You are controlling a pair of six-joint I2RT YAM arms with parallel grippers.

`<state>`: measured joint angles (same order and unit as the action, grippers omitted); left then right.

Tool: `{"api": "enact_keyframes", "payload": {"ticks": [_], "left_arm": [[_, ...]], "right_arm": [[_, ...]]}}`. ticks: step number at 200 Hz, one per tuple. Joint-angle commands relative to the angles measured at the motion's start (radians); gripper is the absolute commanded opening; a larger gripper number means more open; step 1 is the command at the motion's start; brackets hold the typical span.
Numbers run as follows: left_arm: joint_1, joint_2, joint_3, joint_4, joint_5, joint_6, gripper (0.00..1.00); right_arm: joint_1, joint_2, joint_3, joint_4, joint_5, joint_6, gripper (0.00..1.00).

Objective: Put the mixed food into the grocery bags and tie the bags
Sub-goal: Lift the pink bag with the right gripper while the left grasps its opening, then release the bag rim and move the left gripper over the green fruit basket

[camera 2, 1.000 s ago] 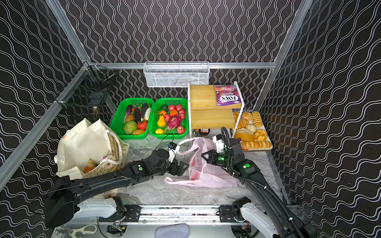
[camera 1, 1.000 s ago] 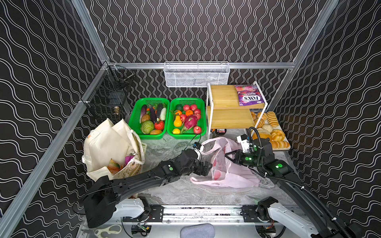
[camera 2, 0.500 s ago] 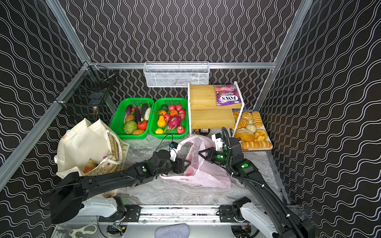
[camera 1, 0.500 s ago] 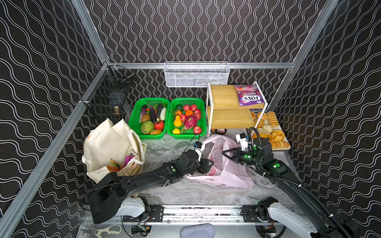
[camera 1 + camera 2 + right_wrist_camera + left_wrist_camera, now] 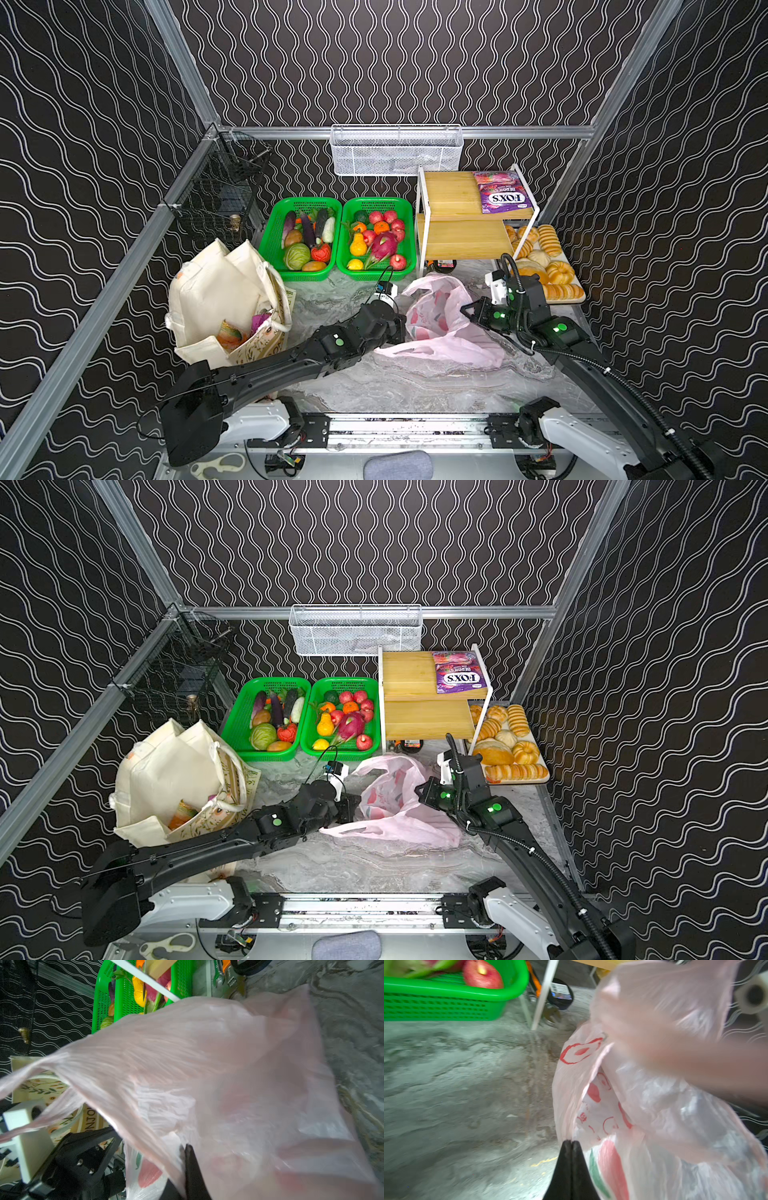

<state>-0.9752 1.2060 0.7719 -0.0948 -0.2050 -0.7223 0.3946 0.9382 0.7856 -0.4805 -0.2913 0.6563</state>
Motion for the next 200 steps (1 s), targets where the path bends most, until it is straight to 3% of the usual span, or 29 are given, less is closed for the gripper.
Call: {"api": "enact_keyframes", "payload": {"ticks": [1, 62, 80, 91, 106, 136, 157, 178, 200], "left_arm": [[-0.001, 0.000, 0.027, -0.116, -0.065, 0.028, 0.00], [-0.001, 0.012, 0.052, -0.194, -0.124, -0.002, 0.00], [0.000, -0.003, 0.044, -0.144, -0.087, 0.033, 0.01], [0.000, -0.019, 0.034, -0.092, -0.039, 0.061, 0.13], [0.000, -0.044, 0.036, -0.057, -0.006, 0.088, 0.41], [0.000, -0.117, 0.069, -0.056, 0.020, 0.150, 0.64], [0.000, -0.152, 0.101, -0.086, -0.007, 0.181, 0.72], [0.003, -0.132, 0.179, -0.184, -0.102, 0.212, 0.75], [0.079, -0.052, 0.294, -0.314, -0.150, 0.232, 0.75]], "right_arm": [[-0.001, -0.010, 0.012, -0.014, 0.031, -0.021, 0.00], [0.000, -0.059, 0.070, -0.002, -0.010, -0.004, 0.00], [0.000, -0.068, 0.102, -0.018, -0.028, -0.014, 0.00], [0.000, -0.065, 0.130, -0.041, -0.043, -0.021, 0.00], [0.001, -0.062, 0.159, -0.071, -0.038, -0.021, 0.00], [0.000, -0.080, 0.156, -0.062, -0.005, 0.005, 0.00], [0.001, -0.076, 0.154, -0.053, -0.008, 0.025, 0.00], [0.001, -0.068, 0.155, -0.044, -0.008, 0.032, 0.00], [0.001, -0.061, 0.147, -0.030, -0.005, 0.038, 0.00]]}}
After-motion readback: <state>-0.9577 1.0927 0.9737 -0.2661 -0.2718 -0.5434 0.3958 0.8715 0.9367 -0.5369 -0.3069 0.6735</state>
